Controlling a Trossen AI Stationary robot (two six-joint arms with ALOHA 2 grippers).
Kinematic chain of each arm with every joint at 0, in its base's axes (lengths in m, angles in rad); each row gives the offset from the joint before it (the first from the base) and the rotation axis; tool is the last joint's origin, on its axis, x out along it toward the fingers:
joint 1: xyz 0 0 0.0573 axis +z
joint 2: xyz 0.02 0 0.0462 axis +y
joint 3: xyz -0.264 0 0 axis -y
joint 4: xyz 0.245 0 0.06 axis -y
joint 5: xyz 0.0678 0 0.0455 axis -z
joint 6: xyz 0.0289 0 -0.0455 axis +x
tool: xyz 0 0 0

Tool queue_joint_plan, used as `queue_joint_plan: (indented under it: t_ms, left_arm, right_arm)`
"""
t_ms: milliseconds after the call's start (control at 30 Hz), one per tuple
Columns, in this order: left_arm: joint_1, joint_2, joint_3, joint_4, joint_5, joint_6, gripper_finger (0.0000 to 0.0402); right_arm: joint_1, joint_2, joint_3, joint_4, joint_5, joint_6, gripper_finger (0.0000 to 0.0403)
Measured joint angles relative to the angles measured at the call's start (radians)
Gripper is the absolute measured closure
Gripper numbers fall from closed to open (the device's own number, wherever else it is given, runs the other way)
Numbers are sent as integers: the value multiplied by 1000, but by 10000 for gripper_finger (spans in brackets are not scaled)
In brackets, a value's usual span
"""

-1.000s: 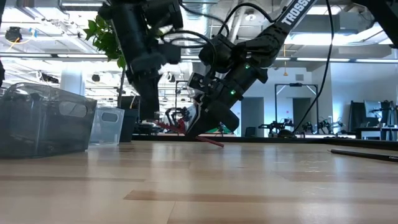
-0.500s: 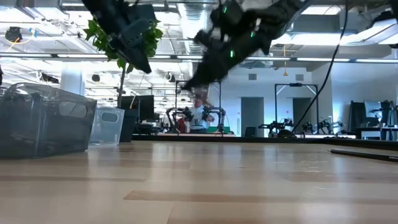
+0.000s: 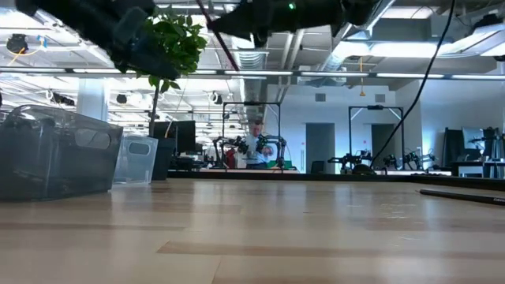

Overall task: Sort pens & pencils
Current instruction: Put the red pencil into the transparent bin

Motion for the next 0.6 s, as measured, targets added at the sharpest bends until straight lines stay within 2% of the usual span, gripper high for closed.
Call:
queue_joint_plan:
  t_ms: [167, 300, 467, 600]
  left_arm:
    - [-27, -61, -88, 139, 33, 46, 378]
    - [-60, -82, -121, 201, 94, 104, 331]
    - [-86, -80, -121, 206, 219, 141, 269]
    - [-86, -79, -122, 206, 184, 142, 240]
  right_arm:
    - [54, 65, -2, 146, 4, -2, 365]
    - [64, 130, -1, 268, 5, 5, 365]
    - [66, 210, 0, 421, 9, 48, 364]
    - [63, 246, 2, 474, 29, 67, 364]
